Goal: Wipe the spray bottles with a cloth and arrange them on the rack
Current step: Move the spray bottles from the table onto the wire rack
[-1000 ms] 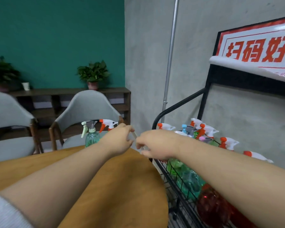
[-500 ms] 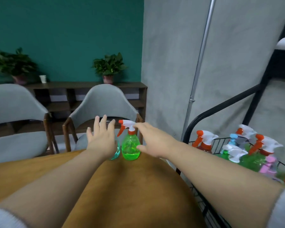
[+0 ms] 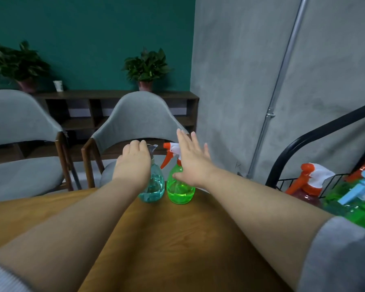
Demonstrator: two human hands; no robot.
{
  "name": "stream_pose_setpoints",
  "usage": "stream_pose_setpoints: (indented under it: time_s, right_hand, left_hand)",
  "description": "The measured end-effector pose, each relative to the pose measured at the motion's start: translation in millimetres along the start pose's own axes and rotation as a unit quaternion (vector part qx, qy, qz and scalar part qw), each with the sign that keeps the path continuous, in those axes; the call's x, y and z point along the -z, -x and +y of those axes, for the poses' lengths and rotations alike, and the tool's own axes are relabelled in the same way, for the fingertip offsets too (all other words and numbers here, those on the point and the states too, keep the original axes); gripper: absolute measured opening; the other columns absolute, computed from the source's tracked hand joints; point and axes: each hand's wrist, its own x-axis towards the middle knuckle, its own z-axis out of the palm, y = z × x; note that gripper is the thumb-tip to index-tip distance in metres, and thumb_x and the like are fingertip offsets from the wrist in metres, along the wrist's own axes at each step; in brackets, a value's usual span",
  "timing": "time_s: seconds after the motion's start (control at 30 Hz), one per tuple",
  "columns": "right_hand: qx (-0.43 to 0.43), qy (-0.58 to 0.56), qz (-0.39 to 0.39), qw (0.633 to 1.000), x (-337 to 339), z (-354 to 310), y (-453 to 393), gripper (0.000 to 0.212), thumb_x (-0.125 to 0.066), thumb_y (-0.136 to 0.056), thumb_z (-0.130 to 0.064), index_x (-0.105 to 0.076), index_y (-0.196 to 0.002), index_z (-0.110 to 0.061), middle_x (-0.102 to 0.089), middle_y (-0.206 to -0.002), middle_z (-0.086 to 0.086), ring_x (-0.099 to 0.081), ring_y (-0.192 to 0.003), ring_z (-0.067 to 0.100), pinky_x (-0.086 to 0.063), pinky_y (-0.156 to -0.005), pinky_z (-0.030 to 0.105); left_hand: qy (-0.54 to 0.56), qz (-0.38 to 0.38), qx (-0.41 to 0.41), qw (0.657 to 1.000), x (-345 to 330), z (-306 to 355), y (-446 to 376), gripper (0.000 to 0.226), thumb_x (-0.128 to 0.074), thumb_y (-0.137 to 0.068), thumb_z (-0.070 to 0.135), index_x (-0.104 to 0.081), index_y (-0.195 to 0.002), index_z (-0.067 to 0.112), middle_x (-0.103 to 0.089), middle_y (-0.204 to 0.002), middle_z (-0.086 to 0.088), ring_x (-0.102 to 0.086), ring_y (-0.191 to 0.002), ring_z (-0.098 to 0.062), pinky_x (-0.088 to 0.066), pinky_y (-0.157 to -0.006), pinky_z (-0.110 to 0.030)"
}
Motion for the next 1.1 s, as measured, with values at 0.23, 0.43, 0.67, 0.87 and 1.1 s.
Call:
stream_pose_setpoints:
  time_s: [0.23,0.43,0.67,0.87,1.1]
  right_hand:
    - [0.03,-0.023,0.091,0.995,-9.1,4.0,-2.9,0.049,-0.056,-0.088,0.0,-0.041,-0.132,-0.017,-0.04,-0.13,0.004,-0.036,-0.124,0.021,-0.036,-0.099,0.031]
    - [0.067,-0.012,0.063,0.996,2.6,3.6,18.0,0.02,-0.052,-0.091,-0.002,-0.049,-0.105,-0.016,-0.046,-0.11,0.004,-0.045,-0.105,0.02,-0.037,-0.081,0.029]
    - [0.094,-0.049,0.028,0.994,52.8,-15.9,69.0,0.01,-0.047,-0.098,-0.014,-0.053,-0.106,-0.013,-0.045,-0.102,0.004,-0.05,-0.095,0.022,-0.039,-0.078,0.031]
    - [0.111,-0.052,0.011,0.992,108.7,-36.1,147.4,0.006,-0.053,-0.095,-0.017,-0.049,-0.093,-0.021,-0.044,-0.097,-0.002,-0.048,-0.09,0.017,-0.04,-0.08,0.032]
    - [0.138,-0.011,0.015,0.99,173.4,-49.9,238.0,0.01,-0.059,-0.091,-0.016,-0.052,-0.096,-0.02,-0.047,-0.097,-0.002,-0.05,-0.094,0.018,-0.037,-0.078,0.029]
  left_hand:
    - [0.09,0.009,0.017,0.996,2.0,-8.2,-10.2,0.032,-0.057,-0.09,-0.003,-0.04,-0.112,0.014,-0.052,-0.106,-0.014,-0.058,-0.084,-0.028,-0.048,-0.065,-0.035]
    - [0.166,0.0,0.028,0.986,18.3,-12.6,4.9,0.026,-0.054,-0.093,0.0,-0.047,-0.108,0.02,-0.064,-0.1,-0.011,-0.061,-0.084,-0.026,-0.052,-0.068,-0.039]
    - [0.185,-0.019,0.016,0.982,63.8,6.8,46.9,0.036,-0.059,-0.091,0.011,-0.059,-0.127,0.016,-0.067,-0.118,-0.01,-0.06,-0.111,-0.029,-0.05,-0.091,-0.036]
    - [0.184,-0.014,-0.015,0.983,127.1,28.9,92.3,0.035,-0.059,-0.092,0.011,-0.063,-0.126,0.016,-0.068,-0.12,-0.005,-0.062,-0.11,-0.024,-0.047,-0.091,-0.032]
    - [0.208,-0.001,-0.078,0.975,200.9,68.6,147.7,0.035,-0.059,-0.091,0.011,-0.065,-0.125,0.017,-0.068,-0.121,-0.007,-0.062,-0.112,-0.024,-0.048,-0.091,-0.03]
